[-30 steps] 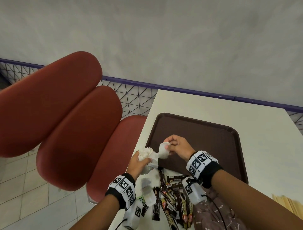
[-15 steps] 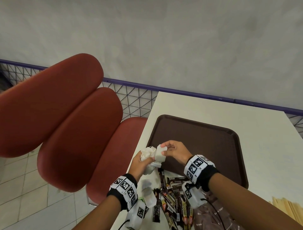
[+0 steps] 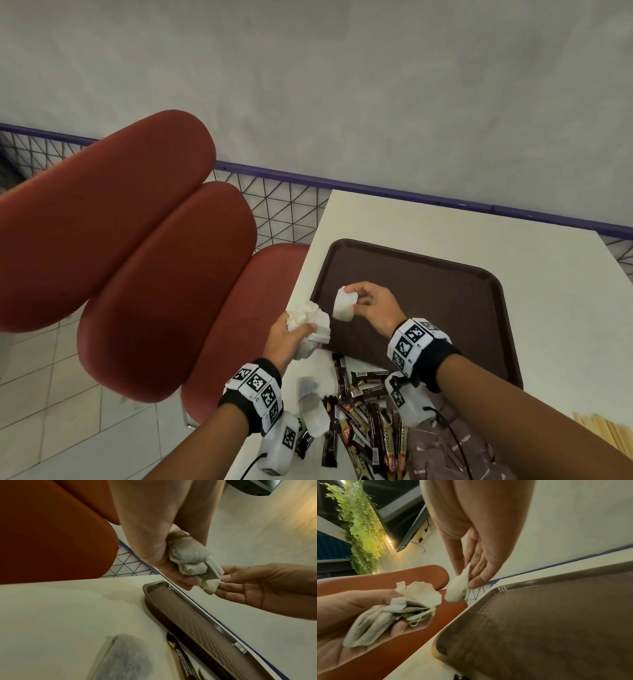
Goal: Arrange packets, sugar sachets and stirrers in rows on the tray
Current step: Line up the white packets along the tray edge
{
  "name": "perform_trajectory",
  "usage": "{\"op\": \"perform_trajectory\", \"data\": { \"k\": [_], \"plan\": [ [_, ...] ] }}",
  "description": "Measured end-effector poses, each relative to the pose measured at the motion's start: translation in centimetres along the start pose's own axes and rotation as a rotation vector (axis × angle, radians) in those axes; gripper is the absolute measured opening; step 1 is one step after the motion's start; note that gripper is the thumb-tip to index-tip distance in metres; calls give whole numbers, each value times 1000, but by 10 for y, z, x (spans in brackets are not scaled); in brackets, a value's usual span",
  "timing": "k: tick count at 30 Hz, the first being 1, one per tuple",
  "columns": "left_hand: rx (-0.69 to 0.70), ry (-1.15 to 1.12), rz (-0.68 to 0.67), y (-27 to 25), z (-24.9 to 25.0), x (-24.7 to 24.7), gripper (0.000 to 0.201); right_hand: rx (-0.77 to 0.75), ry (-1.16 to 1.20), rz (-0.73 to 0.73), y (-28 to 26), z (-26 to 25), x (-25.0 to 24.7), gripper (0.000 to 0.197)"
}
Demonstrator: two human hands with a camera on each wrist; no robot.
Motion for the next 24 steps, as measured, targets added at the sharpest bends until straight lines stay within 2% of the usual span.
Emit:
{"op": "perform_trajectory", "data": {
  "k": [3,8,12,15,21,24],
  "plan": [
    [2,-22,10,6,6,-2,23,13,-36,43,13,2,-13,39],
    [4,-104,30,14,23,-7,39,28,-108,123,43,8,-38,39],
    [9,-212,57,28,34,-9,38,53,-222,173,71,13,-51,41],
    [19,-245,60,40,41,-10,46,55,-287,183,95,12,-54,39],
    [17,-351,22,59,52,-10,27,43,-281,161,148,24,-42,38],
    [21,-374,14,61,55,-12,25,44,-295,162,170,33,-35,39]
  ]
}}
Point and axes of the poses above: each hand's wrist, its own y-axis towards the middle knuckle, its own x-axis out of the palm, z = x × y, the point moved 8 cm from there along y, towards the middle knuckle, and after that the axes turned 8 degrees about -x, right-handed, at the moved point
